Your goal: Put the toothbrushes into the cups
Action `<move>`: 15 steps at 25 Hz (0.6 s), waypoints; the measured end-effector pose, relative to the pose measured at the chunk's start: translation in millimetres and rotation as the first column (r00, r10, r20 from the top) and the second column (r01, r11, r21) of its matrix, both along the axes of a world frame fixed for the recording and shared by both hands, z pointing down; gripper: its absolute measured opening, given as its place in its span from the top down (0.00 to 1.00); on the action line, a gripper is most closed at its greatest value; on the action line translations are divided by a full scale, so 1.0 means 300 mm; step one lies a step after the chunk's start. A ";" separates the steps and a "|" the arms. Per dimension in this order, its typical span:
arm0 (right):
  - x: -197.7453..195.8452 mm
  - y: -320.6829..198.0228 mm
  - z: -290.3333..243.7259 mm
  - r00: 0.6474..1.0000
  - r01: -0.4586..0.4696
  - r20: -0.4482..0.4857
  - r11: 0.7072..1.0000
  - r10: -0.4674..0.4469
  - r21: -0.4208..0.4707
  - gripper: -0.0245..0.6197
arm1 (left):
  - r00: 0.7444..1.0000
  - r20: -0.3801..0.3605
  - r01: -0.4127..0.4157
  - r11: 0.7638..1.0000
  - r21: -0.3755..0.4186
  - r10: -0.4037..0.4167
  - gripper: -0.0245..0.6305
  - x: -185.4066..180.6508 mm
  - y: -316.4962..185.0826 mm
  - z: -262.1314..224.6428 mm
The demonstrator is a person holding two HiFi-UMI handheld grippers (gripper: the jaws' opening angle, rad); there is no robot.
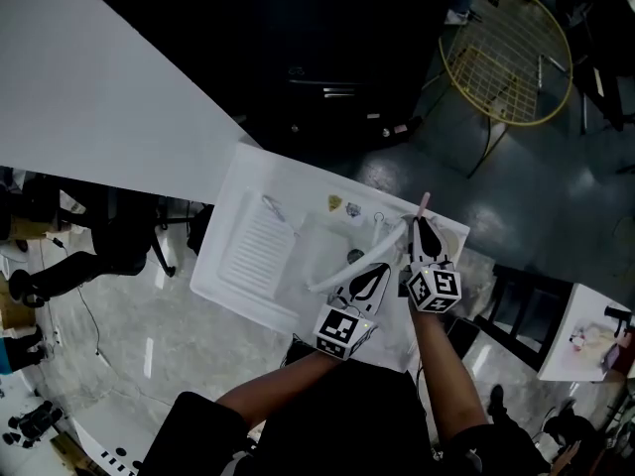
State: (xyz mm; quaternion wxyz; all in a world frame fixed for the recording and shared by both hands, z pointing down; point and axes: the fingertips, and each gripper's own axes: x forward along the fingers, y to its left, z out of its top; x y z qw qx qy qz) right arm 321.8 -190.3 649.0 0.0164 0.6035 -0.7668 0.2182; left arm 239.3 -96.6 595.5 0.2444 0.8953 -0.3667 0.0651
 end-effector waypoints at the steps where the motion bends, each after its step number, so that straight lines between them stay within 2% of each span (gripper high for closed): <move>1: -0.001 0.002 0.002 1.000 0.005 -0.003 1.000 -0.005 -0.003 0.87 | 1.000 0.000 0.001 1.000 0.002 -0.001 0.94 0.004 -0.001 -0.002; 6: -0.025 0.014 0.014 1.000 0.015 0.003 1.000 -0.015 -0.021 0.87 | 1.000 0.002 -0.021 1.000 0.003 0.021 0.94 0.029 0.010 -0.009; 15: -0.025 0.017 -0.017 1.000 0.019 0.018 1.000 -0.019 0.001 0.87 | 0.998 0.007 -0.055 0.998 0.021 0.054 0.94 0.049 0.042 -0.031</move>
